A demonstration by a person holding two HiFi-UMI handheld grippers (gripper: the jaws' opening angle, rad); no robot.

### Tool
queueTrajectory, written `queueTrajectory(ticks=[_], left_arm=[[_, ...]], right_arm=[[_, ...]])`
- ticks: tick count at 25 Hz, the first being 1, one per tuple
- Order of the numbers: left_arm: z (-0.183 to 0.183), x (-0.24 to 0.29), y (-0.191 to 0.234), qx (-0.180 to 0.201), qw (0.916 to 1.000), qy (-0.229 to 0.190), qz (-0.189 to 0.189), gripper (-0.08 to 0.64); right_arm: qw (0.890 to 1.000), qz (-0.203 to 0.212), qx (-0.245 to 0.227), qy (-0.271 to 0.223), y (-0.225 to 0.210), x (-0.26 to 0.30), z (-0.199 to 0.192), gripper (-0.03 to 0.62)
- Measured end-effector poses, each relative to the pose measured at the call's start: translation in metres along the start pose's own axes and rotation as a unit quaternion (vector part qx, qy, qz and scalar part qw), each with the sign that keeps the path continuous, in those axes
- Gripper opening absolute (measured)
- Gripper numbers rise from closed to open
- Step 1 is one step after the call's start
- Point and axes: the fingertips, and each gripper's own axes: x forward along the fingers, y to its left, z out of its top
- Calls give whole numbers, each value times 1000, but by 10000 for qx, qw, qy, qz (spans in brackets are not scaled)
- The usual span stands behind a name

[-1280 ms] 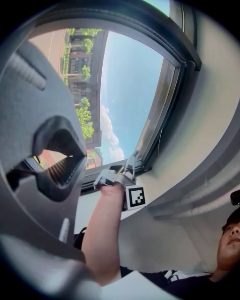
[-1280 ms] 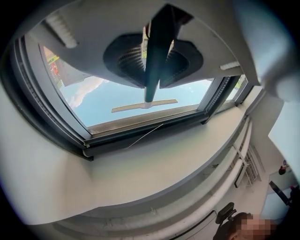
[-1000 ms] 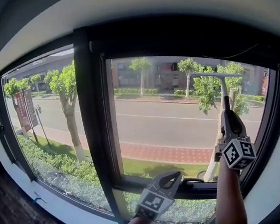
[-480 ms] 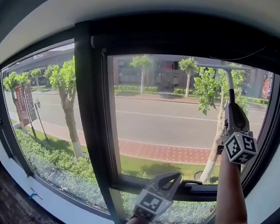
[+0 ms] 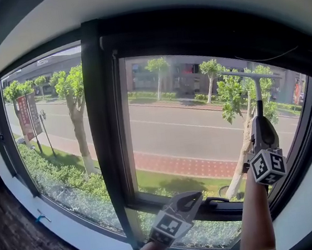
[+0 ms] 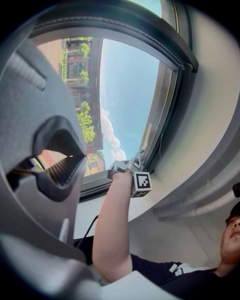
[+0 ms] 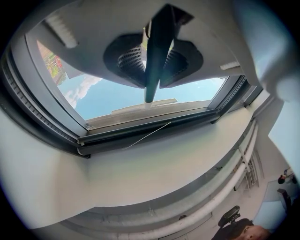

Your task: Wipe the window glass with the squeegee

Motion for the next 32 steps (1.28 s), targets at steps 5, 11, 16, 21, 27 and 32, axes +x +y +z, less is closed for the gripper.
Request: queueTrajectory(ticks=[5,11,16,21,27,32], left_arm=[[-5,-1,0,-25,10000,70,-28,3],[-11,-6,0,-52,9999,136,-52,3],[-14,-8,2,-56,9998,167,-67,3],[-19,-12,1,-91,9997,201,-102,3],[-21,-13,0,-86,9996,223,-159,3],[-25,-14,-2,-118,9994,228,-241,3]], right_arm=[[10000,-39,29,-15,0,-6,-7,98],[9999,-92,54,52,1,-20,-19,98],[9998,-134,54,111,1,-31,-30,98],[9997,-171,21,187,3,-41,-38,98],[9994,-229,16,278,3,-55,-47,98],[9990,-259,-13,377,5,-66,-57,98]])
